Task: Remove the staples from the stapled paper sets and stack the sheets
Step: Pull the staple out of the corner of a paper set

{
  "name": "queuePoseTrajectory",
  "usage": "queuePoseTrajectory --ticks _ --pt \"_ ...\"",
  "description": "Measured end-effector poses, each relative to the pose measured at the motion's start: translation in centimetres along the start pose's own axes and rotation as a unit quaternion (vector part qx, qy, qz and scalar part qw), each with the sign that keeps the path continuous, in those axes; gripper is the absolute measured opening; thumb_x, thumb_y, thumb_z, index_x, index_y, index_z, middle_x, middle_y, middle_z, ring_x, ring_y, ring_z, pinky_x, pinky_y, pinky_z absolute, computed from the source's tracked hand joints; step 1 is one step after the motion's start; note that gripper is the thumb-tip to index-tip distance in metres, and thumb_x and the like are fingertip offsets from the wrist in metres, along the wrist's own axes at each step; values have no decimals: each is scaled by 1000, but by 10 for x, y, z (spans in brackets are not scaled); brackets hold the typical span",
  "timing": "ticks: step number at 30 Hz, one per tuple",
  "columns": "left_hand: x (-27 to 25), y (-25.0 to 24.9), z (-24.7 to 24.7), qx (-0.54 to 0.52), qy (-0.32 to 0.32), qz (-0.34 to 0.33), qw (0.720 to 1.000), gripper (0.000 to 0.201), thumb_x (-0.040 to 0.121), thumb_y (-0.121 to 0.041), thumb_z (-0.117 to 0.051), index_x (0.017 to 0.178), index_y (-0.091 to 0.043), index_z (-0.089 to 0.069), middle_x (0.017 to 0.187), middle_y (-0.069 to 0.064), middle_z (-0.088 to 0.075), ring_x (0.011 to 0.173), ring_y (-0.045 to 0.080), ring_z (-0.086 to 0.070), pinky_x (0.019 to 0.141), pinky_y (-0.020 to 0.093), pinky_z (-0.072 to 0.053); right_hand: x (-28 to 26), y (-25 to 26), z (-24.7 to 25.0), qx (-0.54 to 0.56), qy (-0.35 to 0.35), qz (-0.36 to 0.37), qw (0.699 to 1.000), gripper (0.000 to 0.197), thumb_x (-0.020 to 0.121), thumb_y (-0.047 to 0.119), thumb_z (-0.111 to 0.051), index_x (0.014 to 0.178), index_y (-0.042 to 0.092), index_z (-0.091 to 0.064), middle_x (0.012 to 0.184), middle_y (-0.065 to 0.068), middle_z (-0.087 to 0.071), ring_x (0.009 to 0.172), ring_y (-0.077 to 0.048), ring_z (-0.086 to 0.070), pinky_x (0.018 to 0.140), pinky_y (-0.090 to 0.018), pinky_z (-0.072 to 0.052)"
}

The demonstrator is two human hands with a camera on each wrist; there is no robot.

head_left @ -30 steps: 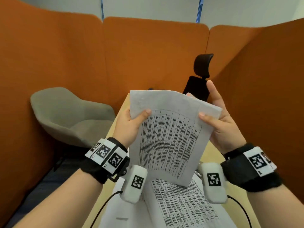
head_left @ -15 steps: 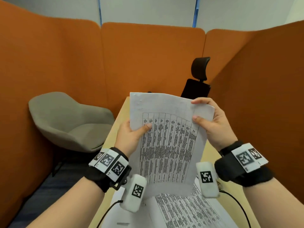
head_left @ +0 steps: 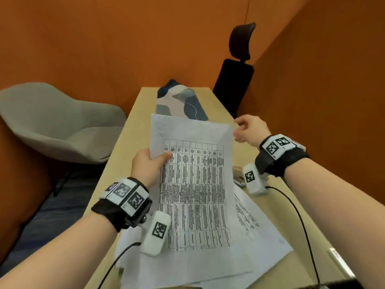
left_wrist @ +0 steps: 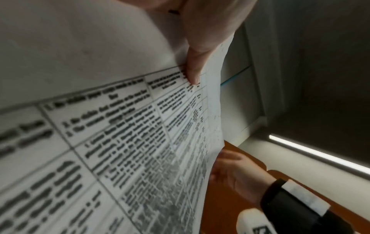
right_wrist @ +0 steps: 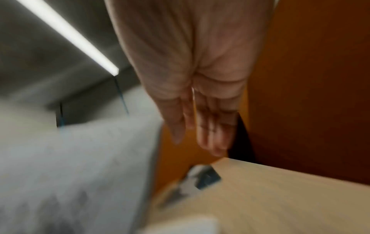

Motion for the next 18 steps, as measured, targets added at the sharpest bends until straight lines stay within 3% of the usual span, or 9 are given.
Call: queuePoseTrajectory --ticks 1,3,4,6,9,11,14,16,18 --pt "-3 6 -2 14 -3 7 1000 14 87 -22 -64 95 -11 -60 90 2 -65 81 17 -61 70 24 -46 0 -28 -20 -137 71 -41 987 43 88 18 -62 128 7 -50 113 -16 -61 93 -27 -61 77 -31 -51" --pt "-5 16 -4 23 -3 17 1000 14 87 -23 -63 96 -12 -59 89 1 -64 82 17 -60 68 23 -43 -8 -81 -57 -354 213 -75 908 57 89 40 -57 133 7 -45 129 -14 -53 113 -29 -54 95 -36 -44" --pt "-4 21 -4 23 -3 21 1000 15 87 -24 -63 96 -12 -59 90 2 -63 84 19 -59 68 23 -42 -13 -98 -68 -402 247 -74 879 58 87 46 -56 129 7 -49 125 -12 -57 109 -28 -55 95 -35 -44" --pt "-4 29 -5 16 1 29 999 17 87 -24 -63 99 -11 -60 91 2 -64 86 20 -59 65 22 -41 -21 -109 -79 -400 254 -82 876 46 87 39 -59 118 5 -57 112 -11 -63 97 -27 -59 82 -29 -46" --pt "-3 32 -7 0 12 24 1000 12 87 -21 -63 98 -15 -61 93 4 -65 89 20 -61 63 19 -44 -17 -107 -82 -404 204 -65 889 30 95 24 -51 115 2 -56 117 -14 -61 106 -29 -59 83 -30 -43" --pt "-5 33 -9 -6 19 19 1000 12 88 -20 -62 99 -16 -60 92 2 -65 85 16 -61 58 15 -43 -14 -104 -80 -401 181 -66 896 30 96 23 -48 114 0 -55 114 -16 -60 105 -30 -57 86 -31 -42" --pt "-6 35 -9 -15 28 11 999 16 88 -20 -61 102 -14 -61 88 -3 -65 81 7 -60 53 8 -43 -1 -92 -51 -325 103 -115 933 27 86 22 -63 102 2 -56 101 -15 -59 91 -29 -57 77 -33 -46" --pt "-5 37 -8 -22 25 6 999 14 87 -20 -62 100 -15 -62 89 -5 -66 85 10 -62 60 13 -43 11 -76 -13 -184 -19 -125 975 41 75 19 -74 107 1 -57 107 -15 -61 98 -29 -60 79 -35 -51" --pt "-4 40 -7 -31 24 5 999 11 87 -20 -62 97 -17 -62 90 -3 -66 88 15 -63 67 18 -44 12 -52 22 23 -131 -76 988 40 72 16 -76 107 6 -58 106 -9 -63 97 -26 -61 83 -39 -53"
Point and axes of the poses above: each hand's wrist, its own x-axis towards the middle knuckle, its own z-axis out of the back of the hand, y = z × x, the point moved 8 cm from there along x, towards the middle knuckle
